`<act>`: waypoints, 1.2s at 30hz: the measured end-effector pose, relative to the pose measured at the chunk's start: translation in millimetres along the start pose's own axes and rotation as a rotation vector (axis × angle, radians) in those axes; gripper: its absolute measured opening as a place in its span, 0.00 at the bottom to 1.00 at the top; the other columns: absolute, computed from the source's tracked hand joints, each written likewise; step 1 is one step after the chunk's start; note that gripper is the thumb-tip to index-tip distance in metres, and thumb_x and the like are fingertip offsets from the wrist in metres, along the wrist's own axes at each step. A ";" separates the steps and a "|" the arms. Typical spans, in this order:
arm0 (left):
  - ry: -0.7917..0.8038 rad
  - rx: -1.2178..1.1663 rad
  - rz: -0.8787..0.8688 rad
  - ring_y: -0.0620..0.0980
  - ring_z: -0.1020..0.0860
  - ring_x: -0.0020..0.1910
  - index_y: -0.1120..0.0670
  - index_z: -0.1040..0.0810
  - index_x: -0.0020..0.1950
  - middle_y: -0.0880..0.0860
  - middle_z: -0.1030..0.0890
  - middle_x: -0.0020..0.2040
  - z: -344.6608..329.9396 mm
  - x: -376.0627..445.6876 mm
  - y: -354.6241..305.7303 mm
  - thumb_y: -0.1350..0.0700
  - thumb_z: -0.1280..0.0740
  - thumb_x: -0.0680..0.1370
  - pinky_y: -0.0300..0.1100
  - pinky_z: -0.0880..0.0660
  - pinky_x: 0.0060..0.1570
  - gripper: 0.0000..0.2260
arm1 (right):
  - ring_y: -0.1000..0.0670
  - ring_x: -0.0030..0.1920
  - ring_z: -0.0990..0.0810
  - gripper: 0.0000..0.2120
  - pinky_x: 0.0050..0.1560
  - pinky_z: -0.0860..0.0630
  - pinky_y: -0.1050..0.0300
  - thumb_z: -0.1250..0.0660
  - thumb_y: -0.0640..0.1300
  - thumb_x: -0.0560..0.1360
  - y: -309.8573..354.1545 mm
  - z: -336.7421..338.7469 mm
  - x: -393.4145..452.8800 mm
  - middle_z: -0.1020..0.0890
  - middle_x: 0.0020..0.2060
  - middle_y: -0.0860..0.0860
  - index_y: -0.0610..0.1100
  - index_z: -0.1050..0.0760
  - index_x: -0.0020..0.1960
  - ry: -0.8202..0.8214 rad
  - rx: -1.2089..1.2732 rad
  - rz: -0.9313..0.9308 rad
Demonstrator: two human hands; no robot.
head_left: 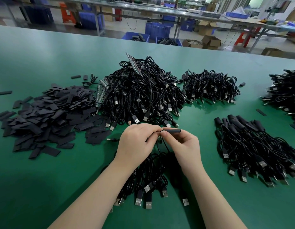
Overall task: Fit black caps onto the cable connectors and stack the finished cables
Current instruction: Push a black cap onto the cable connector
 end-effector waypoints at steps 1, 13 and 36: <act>0.011 -0.006 0.000 0.44 0.19 0.46 0.52 0.14 0.49 0.44 0.15 0.45 0.0 0.1 -0.5 0.59 0.32 0.75 0.38 0.27 0.52 0.08 | 0.55 0.44 0.15 0.08 0.45 0.22 0.66 0.25 0.39 0.73 -0.8 -0.3 -0.6 0.13 0.41 0.51 0.52 0.14 0.41 -0.009 0.008 -0.003; -0.059 -0.052 0.021 0.46 0.17 0.45 0.54 0.14 0.48 0.46 0.15 0.45 2.3 -1.5 0.2 0.59 0.29 0.75 0.49 0.22 0.48 0.05 | 0.60 0.50 0.16 0.11 0.47 0.24 0.71 0.28 0.40 0.76 -2.7 -4.7 -1.8 0.14 0.49 0.58 0.54 0.14 0.41 -0.047 0.073 -0.010; -0.072 -0.118 0.078 0.42 0.19 0.47 0.51 0.14 0.51 0.45 0.15 0.46 -0.4 -3.3 4.6 0.56 0.29 0.74 0.47 0.21 0.51 0.08 | 0.58 0.44 0.17 0.09 0.47 0.23 0.67 0.28 0.39 0.75 -4.6 -1.9 -0.6 0.14 0.45 0.56 0.53 0.15 0.50 -0.031 0.104 0.013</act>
Point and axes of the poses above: each hand's wrist, its own x-axis towards the middle knuckle, its own z-axis out of the back of the hand, y = z × x, the point moved 3 cm from there along x, towards the middle knuckle
